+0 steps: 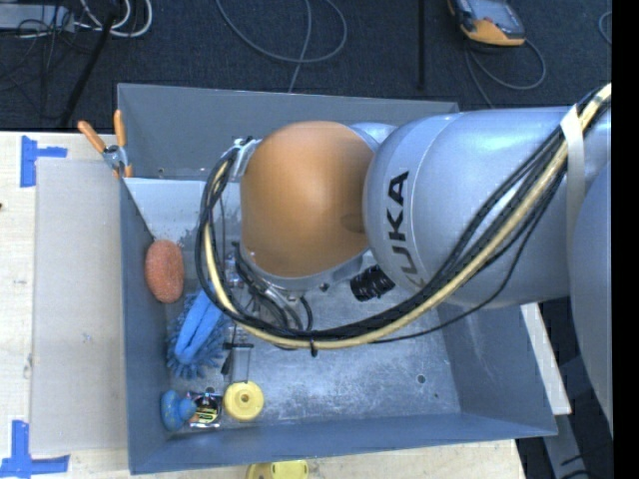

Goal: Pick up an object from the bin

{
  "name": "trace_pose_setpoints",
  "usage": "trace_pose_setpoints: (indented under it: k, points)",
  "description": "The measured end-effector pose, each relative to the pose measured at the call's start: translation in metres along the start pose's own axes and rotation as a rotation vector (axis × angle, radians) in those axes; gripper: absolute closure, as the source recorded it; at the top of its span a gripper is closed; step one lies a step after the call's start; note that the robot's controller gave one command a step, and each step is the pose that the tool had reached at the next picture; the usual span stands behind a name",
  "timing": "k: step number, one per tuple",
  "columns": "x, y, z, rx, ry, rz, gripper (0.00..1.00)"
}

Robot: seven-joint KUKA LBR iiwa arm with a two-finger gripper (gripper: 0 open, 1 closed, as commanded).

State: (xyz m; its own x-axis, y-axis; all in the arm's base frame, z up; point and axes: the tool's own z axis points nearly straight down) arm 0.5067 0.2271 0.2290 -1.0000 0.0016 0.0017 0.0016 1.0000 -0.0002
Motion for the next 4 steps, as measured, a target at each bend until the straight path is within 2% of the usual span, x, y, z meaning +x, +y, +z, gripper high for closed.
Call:
trace_pose_setpoints:
  k: [1,2,3,4]
  points:
    - [-0.008,0.000,0.045,-0.001,-0.004,-0.035,0.00]
    - [-0.050,-0.017,0.085,-0.002,-0.004,0.035,0.00]
    - [-0.036,-0.005,0.123,0.001,-0.003,0.026,0.00]
    - [-0.022,0.004,0.148,0.000,-0.001,0.142,0.00]
